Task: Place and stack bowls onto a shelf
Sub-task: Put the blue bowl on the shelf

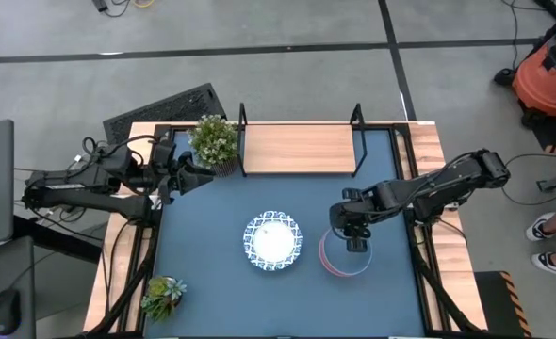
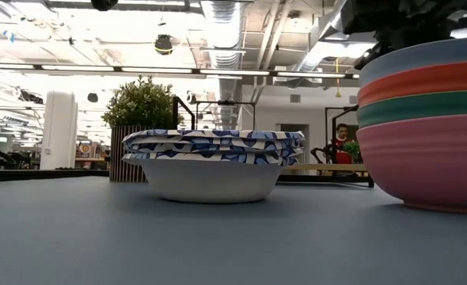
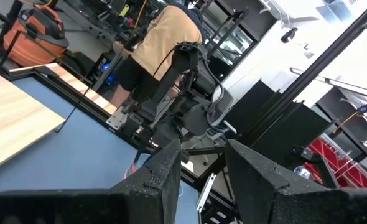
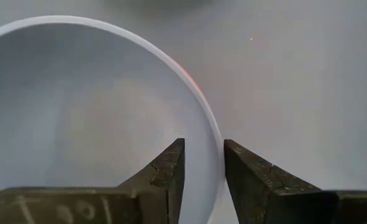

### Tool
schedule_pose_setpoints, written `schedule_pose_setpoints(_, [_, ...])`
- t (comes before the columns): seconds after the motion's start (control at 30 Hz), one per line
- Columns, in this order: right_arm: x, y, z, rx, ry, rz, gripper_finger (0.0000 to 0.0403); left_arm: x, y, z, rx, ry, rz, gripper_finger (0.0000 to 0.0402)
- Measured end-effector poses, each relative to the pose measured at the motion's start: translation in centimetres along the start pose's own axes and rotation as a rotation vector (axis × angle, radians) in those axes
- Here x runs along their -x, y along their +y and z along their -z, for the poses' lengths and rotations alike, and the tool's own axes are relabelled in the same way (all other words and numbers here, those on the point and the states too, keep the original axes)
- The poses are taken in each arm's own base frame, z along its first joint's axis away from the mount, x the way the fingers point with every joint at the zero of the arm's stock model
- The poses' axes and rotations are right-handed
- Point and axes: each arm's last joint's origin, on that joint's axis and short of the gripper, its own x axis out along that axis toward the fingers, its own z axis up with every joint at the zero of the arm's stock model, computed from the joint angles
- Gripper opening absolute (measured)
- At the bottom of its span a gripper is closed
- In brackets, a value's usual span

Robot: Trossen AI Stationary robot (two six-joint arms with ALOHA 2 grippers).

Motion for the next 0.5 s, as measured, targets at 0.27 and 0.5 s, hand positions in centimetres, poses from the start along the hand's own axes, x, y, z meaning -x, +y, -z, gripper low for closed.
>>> schedule_pose_setpoints(0.27, [-0.40,-0.02,0.09,0.002,0.035,0.011,0.0042,0.01,0.00,-0.01,0.002,-0.001,0.000,0.0113])
schedule_pose_setpoints(0.5, [-0.63,-0.05,0.16,-0.025,0.060,0.024,0.0027,0.00,0.06,0.06,0.002,0.006,-0.007,0.0113])
